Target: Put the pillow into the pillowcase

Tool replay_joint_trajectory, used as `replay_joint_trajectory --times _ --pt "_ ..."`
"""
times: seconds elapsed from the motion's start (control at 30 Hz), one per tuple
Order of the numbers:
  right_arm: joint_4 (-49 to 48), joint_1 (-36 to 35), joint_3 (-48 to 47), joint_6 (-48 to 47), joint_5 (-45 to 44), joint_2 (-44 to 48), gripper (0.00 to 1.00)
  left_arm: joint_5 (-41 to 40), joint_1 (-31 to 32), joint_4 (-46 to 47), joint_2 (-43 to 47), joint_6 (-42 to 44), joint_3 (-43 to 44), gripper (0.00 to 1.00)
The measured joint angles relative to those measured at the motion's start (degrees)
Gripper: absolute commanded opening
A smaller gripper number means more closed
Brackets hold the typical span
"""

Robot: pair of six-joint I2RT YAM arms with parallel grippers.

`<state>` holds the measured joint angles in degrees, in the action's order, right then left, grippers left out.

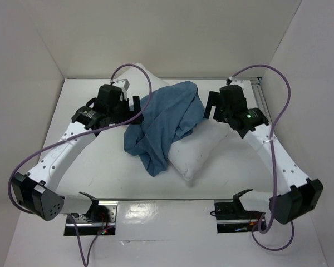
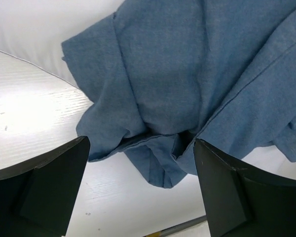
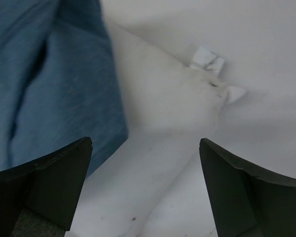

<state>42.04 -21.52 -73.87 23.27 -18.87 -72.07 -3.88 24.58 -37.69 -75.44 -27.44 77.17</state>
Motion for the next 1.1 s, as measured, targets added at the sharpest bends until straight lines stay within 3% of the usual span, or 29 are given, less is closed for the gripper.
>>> replay_joint_trajectory --times 0.13,0.33,0.43,0.5,0.53,0.57,0.6,0.63,0.9,1.1 --pt "-0.4 -0.4 -0.9 -0.8 9.4 4.6 0.94 2.3 0.0 0.4 -0.2 -0.1 -0.3 1.00" --pt "-1.5 -4.9 -2.6 -0.2 17.4 1.9 0.98 4.3 0.0 3.1 -4.1 -1.5 -1.6 1.00" --pt "-3.0 -6.4 -1.6 0.1 19.4 -0.4 0.92 4.6 -0.1 4.4 -8.9 -1.8 -2.4 0.93" --pt "-3.6 -7.3 -1.5 0.2 19.8 -2.5 0.61 5.1 -0.5 4.5 -12.0 -2.5 -2.6 0.81" --pt "-4.0 -7.8 -1.5 0.2 19.7 -3.5 0.41 5.5 -0.8 4.8 -13.0 -2.8 -2.6 0.68" --pt "-4.3 -8.5 -1.5 0.2 19.5 -4.6 0.24 6.4 -1.2 4.9 -14.0 -3.0 -2.6 0.35" --pt "-4.4 -9.2 -1.6 0.4 19.1 -5.7 0.01 7.4 -1.8 4.9 -14.6 -3.3 -2.6 0.16" --pt "-4.5 -9.7 -1.6 0.4 18.5 -6.6 0.00 7.9 -2.3 4.9 -14.9 -3.0 -2.6 0.00" --pt "-3.5 -10.5 -9.4 -0.4 11.9 -7.1 0.00 10.6 -9.8 1.2 -14.6 -2.8 6.1 0.00" --pt "-9.0 -9.9 -15.5 -5.8 15.6 0.7 0.00 10.6 -20.7 -0.5 -7.9 -3.8 17.9 0.00"
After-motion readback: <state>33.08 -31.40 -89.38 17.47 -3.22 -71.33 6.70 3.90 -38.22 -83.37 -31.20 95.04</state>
